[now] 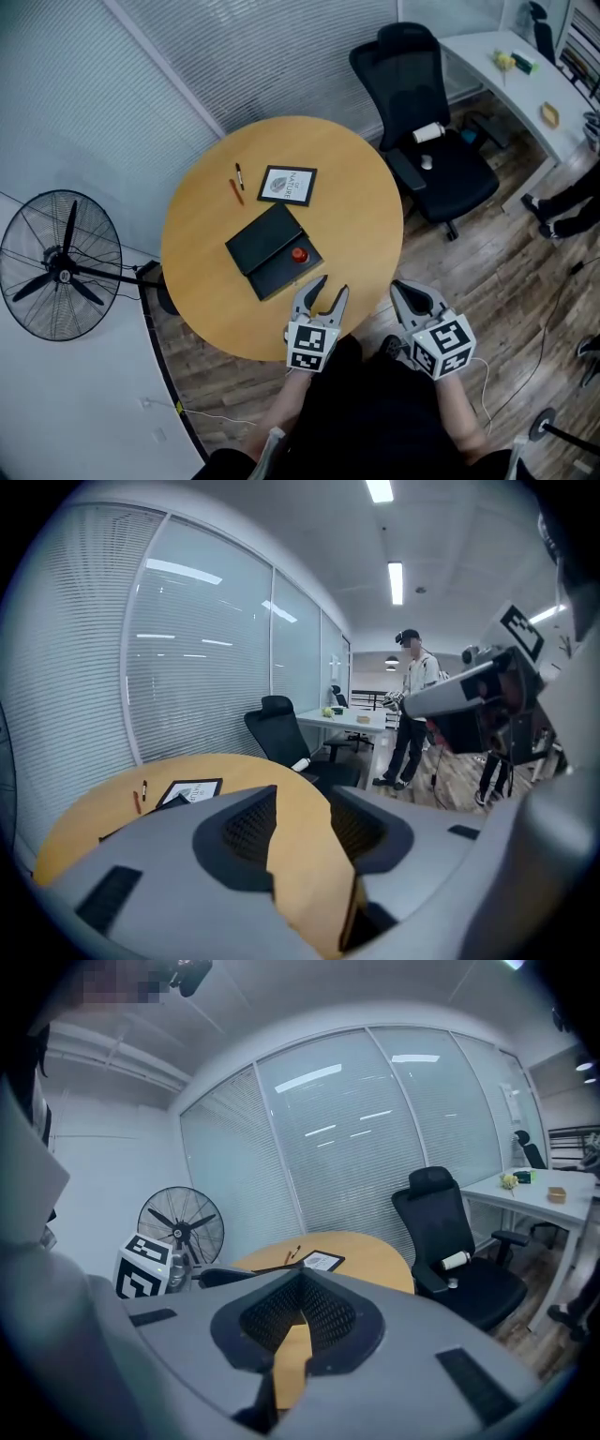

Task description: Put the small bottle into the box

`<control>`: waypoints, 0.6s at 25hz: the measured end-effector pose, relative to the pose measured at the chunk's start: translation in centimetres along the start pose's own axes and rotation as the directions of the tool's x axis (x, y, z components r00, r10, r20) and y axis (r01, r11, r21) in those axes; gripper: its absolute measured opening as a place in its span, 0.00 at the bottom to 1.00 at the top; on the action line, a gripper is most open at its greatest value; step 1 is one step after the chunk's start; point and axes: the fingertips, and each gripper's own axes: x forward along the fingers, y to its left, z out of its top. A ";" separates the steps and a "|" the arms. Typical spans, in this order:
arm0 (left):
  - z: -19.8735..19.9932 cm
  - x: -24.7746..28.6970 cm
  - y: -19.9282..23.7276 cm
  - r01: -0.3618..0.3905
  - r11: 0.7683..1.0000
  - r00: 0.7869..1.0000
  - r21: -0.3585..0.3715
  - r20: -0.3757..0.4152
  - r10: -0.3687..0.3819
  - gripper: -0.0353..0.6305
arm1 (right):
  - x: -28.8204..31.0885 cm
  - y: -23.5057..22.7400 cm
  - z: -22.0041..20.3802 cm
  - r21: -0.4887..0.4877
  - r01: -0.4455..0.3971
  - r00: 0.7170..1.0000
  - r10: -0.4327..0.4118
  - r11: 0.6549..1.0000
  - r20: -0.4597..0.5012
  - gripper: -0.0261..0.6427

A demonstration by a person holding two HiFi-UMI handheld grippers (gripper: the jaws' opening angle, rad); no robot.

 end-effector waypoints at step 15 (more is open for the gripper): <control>5.1 -2.0 -6.4 0.064 0.997 0.990 -0.037 0.131 -0.058 0.12 | -5.3 -2.0 -1.7 0.000 0.049 0.998 -0.049 0.999 0.024 0.05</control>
